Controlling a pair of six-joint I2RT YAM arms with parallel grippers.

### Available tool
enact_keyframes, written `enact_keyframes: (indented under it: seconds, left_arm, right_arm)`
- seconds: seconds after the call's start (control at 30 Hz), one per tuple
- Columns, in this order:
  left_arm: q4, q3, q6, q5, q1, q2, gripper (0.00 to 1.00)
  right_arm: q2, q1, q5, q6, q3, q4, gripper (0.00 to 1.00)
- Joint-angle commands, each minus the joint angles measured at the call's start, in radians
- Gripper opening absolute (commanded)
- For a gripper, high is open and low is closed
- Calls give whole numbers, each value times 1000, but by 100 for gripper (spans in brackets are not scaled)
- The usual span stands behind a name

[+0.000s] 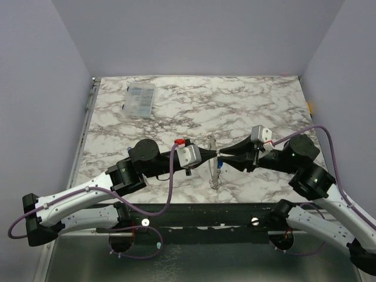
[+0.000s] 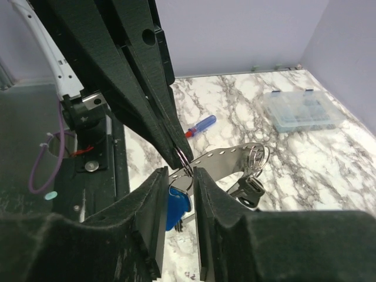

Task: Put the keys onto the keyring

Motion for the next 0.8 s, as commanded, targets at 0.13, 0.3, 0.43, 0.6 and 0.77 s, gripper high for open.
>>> enact_keyframes:
  seconds: [0.13, 0.3, 0.43, 0.6, 0.77]
  left_arm:
    - [37, 22, -12, 43, -4, -12, 0]
    - [37, 24, -11, 47, -4, -9, 0]
    - [38, 22, -11, 50, -4, -9, 0]
    - [40, 24, -10, 52, -4, -8, 0]
    - [39, 24, -12, 53, -4, -11, 0]
  right_arm:
    - [7, 8, -33, -32, 18, 4, 12]
    - [19, 8, -50, -46, 27, -12, 12]
    - [28, 8, -65, -51, 32, -24, 17]
    - [34, 8, -67, -53, 30, -24, 19]
    - [40, 8, -75, -54, 30, -21, 13]
